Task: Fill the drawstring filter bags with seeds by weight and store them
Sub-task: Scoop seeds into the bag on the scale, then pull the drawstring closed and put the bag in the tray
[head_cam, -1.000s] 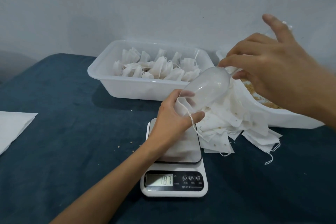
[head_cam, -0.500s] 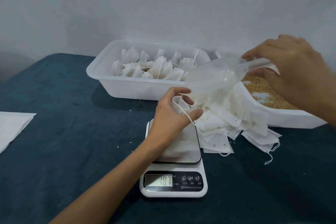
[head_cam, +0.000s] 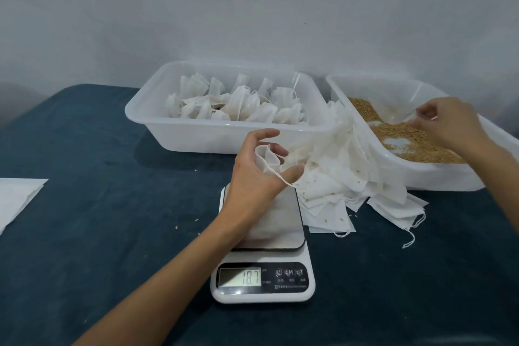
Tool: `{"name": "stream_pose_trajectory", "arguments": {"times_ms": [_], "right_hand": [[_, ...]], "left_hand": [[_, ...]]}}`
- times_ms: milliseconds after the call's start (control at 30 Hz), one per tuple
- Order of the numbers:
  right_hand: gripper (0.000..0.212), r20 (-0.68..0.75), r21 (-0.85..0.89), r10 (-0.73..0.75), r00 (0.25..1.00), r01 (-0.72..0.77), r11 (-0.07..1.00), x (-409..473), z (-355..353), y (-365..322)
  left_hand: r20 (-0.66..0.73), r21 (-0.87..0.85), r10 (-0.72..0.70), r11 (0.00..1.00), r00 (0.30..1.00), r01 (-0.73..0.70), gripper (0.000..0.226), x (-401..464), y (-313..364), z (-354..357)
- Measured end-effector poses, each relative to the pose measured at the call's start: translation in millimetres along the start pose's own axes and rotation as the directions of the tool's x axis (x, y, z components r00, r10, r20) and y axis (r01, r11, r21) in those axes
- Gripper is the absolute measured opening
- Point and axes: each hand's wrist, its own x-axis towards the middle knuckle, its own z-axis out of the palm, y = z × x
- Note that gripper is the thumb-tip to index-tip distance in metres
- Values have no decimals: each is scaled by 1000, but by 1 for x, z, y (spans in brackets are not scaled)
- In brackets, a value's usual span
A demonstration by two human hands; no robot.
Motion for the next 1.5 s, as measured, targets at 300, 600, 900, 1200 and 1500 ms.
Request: {"name": "stream_pose_trajectory", "arguments": {"times_ms": [300, 600, 900, 1200, 1500], "right_hand": [[27, 274, -296, 251, 928, -167, 941, 14, 31, 17], [23, 277, -373, 223, 935, -109, 921, 5, 29, 10], [13, -310, 32, -65, 948, 79, 996, -29, 29, -25], [8, -538, 327, -206, 817, 428, 843, -88, 41, -77], [7, -512, 304, -163, 844, 355, 884, -83, 43, -57]], "left_hand": [[79, 50, 2, 999, 997, -6, 60, 2, -13, -3], [28, 127, 19, 992, 999, -22, 39, 2, -22, 1], [-68, -64, 53, 996, 996, -58, 47, 14, -2, -9], [-262, 65, -9, 998, 965, 27, 31, 121, 40, -21], [-123, 919, 294, 394, 948, -3, 30, 259, 26, -3]]}}
